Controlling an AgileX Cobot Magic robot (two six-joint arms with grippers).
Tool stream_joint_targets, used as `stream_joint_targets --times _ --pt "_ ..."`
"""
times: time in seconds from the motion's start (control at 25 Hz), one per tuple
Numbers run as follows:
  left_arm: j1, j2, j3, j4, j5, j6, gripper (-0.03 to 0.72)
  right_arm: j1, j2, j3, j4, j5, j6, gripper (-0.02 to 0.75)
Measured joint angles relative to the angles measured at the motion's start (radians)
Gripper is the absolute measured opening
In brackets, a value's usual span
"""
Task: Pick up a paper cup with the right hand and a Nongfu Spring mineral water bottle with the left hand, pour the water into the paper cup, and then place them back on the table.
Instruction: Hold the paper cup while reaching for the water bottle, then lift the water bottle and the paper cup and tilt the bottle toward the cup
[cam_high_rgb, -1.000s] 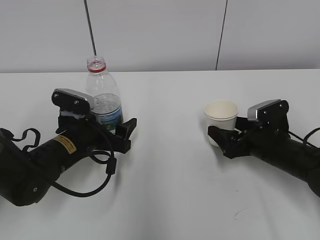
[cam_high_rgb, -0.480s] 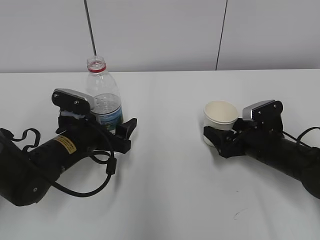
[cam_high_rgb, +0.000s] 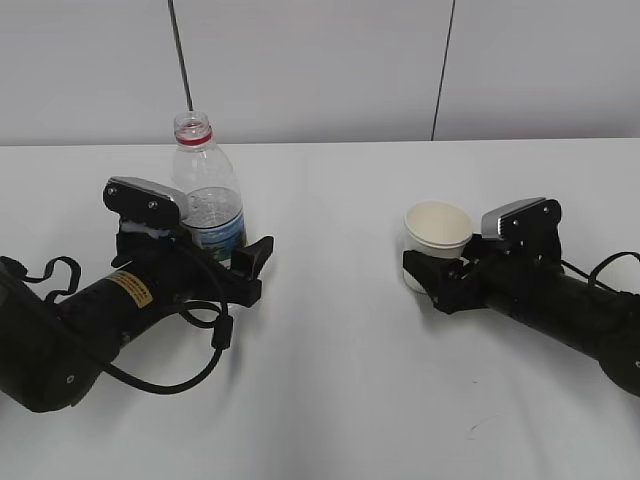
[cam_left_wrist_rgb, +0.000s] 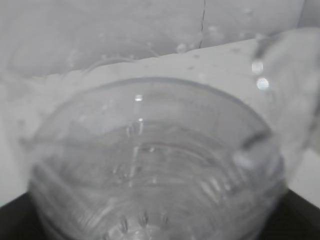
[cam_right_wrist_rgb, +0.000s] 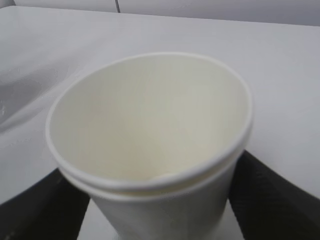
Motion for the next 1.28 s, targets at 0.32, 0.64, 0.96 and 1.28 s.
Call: stream_joint_targets --times 0.32,0.64,0.96,1.28 --pt "0.000 0.000 0.000 0.000 0.000 0.000 0.592 0.000 0.041 -0.029 -0.028 -0.002 0.008 0.619" --pt "0.000 0.000 0.000 0.008 0.000 0.000 0.592 0.000 0.041 -0.034 -0.033 -0.002 0.013 0.537" --pt "0.000 0.000 0.000 0.011 0.000 0.000 0.566 0.000 0.041 -0.034 -0.030 -0.002 0.013 0.513" --pt "0.000 0.000 0.000 0.006 0.000 0.000 0.437 0.000 0.041 -0.034 -0.037 -0.002 0.015 0.513"
